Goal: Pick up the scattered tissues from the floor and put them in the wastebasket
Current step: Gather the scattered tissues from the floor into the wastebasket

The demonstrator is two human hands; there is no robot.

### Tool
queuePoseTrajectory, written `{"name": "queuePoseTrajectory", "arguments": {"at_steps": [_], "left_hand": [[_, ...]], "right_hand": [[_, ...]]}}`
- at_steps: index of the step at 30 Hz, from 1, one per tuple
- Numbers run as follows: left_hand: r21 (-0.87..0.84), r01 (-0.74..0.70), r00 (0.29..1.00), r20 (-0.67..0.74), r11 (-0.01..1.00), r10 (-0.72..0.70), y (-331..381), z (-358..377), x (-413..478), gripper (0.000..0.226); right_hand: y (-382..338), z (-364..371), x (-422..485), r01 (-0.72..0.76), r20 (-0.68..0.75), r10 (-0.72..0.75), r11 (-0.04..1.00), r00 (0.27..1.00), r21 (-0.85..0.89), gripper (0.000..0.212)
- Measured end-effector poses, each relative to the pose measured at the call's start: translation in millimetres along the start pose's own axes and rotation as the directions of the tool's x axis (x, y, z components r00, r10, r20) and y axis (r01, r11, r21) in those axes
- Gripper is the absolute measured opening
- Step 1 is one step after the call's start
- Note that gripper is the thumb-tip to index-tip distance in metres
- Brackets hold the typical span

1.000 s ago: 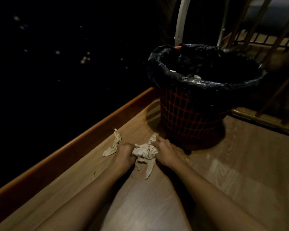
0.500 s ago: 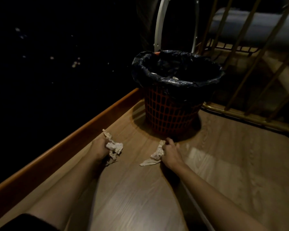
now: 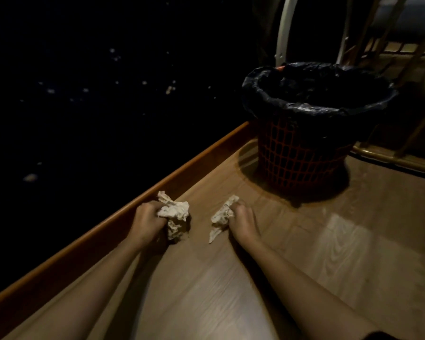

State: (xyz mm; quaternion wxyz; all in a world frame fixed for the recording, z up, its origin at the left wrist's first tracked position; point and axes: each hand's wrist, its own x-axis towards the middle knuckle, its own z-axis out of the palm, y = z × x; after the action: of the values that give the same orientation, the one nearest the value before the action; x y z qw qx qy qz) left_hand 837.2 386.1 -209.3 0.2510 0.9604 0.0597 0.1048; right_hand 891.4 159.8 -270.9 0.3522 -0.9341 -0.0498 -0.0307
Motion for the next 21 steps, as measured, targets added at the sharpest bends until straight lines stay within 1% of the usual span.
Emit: {"name": "queuePoseTrajectory", "arguments": {"at_steps": [2, 5, 7, 9, 10, 11, 12, 16, 18, 21], "left_hand": [[0.01, 0.021, 0.998, -0.055, 1.0, -0.02, -14.5, -9.8, -9.7, 0.026], [0.007, 0.033, 0.993, -0.11, 0.999, -0.032, -28.1, -16.2, -22.4, 0.02], [0.015, 0.038, 0.992, -0.118, 0.999, -0.036, -33.4, -17.0, -28.2, 0.019], [0.046, 0.033, 0.995, -0.095, 0.998, -0.028, -41.7, -15.3, -30.5, 0.018], [0.062, 0.031, 0.997, -0.079, 0.998, -0.026, -47.2, -14.1, -30.9, 0.018], [0.079, 0.031, 0.998, -0.065, 0.996, -0.026, -53.8, -12.9, -31.2, 0.019], [0.098, 0.034, 0.998, -0.054, 0.995, -0.029, -59.1, -12.3, -32.3, 0.02], [0.124, 0.038, 0.999, -0.03, 0.992, -0.035, -68.5, -11.3, -38.7, 0.018], [0.11, 0.04, 0.999, -0.018, 0.993, -0.039, -67.9, -10.9, -40.2, 0.017], [0.117, 0.059, 0.998, 0.007, 0.991, -0.06, -69.5, -8.4, -41.4, 0.022]], "right_hand": [[-24.7, 13.5, 1.2, 0.048, 0.011, -0.049, 0.998, 0.999, 0.042, 0.026], [-57.5, 32.8, -1.9, 0.176, 0.074, -0.176, 0.984, 0.982, 0.001, 0.027], [-74.2, 50.8, -8.9, 0.245, 0.168, -0.234, 0.968, 0.958, -0.046, 0.033], [-85.4, 69.5, -20.6, 0.307, 0.291, -0.274, 0.949, 0.917, -0.074, 0.038], [-89.7, 76.7, -28.5, 0.339, 0.341, -0.288, 0.935, 0.895, -0.1, 0.039], [-93.2, 83.1, -37.2, 0.381, 0.358, -0.313, 0.914, 0.88, -0.138, 0.036], [-94.1, 89.3, -45.9, 0.417, 0.351, -0.342, 0.893, 0.872, -0.168, 0.032], [-86.3, 105.5, -76.4, 0.498, 0.226, -0.459, 0.851, 0.859, -0.168, 0.025], [-76.6, 104.4, -86.5, 0.533, 0.184, -0.506, 0.831, 0.843, -0.159, 0.029], [-60.1, 94.8, -90.8, 0.526, 0.202, -0.494, 0.835, 0.846, -0.162, 0.037]]}}
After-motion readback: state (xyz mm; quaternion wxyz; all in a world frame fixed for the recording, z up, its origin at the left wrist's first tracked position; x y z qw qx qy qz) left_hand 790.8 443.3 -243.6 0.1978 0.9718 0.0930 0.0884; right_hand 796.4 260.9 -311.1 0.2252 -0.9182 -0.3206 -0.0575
